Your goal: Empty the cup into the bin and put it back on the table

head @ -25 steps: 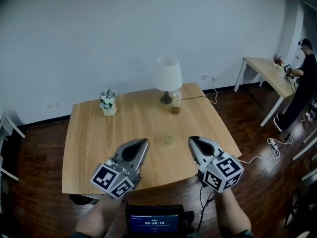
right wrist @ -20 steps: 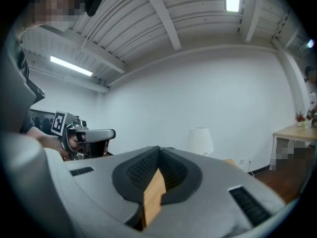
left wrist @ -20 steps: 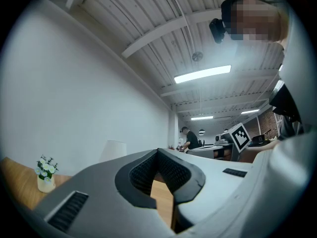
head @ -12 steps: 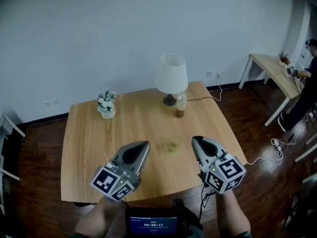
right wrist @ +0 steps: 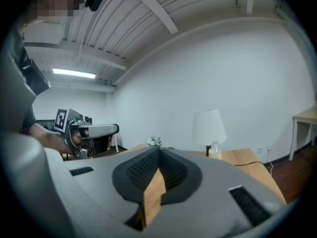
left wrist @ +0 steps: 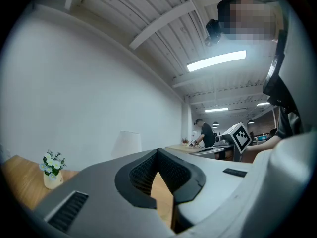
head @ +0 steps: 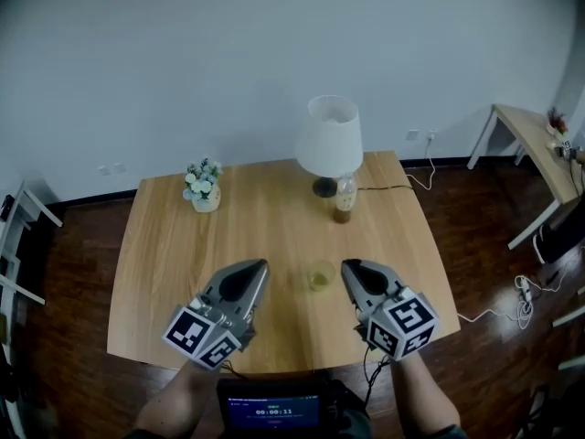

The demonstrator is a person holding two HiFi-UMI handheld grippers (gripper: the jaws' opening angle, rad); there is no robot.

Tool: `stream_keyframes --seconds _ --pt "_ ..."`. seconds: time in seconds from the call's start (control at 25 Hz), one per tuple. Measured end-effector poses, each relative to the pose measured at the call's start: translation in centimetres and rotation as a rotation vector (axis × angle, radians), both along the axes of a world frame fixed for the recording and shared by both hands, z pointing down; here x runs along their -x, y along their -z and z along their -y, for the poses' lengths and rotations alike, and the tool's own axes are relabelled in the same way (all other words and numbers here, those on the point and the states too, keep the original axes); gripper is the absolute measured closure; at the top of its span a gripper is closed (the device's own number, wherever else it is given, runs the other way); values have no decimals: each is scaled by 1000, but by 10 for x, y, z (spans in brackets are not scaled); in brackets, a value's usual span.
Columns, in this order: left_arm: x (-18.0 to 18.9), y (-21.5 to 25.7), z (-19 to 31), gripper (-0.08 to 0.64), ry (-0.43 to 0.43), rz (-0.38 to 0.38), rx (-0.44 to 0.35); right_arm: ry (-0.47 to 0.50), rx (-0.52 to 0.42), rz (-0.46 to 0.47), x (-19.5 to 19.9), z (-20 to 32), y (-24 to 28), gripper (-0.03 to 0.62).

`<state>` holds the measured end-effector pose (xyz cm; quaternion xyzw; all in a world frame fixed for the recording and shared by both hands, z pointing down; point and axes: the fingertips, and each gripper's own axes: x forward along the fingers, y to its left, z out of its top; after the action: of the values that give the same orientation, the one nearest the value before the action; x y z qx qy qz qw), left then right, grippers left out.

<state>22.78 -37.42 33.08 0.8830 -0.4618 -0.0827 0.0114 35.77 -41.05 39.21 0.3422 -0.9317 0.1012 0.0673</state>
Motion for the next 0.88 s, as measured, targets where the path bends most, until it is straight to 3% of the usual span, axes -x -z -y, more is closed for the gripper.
stream_keyframes --seconds 0.48,0.64,0.72,0.88 --pt "-2 -37 23 560 155 16 77 139 72 11 8 36 -36 587" --pt "1 -52 33 560 166 28 106 175 98 -4 14 40 -49 579" --pt "3 -57 39 560 165 28 119 181 114 -17 15 42 -56 528" --pt "10 -67 46 560 166 11 144 151 141 -27 17 49 -69 526"
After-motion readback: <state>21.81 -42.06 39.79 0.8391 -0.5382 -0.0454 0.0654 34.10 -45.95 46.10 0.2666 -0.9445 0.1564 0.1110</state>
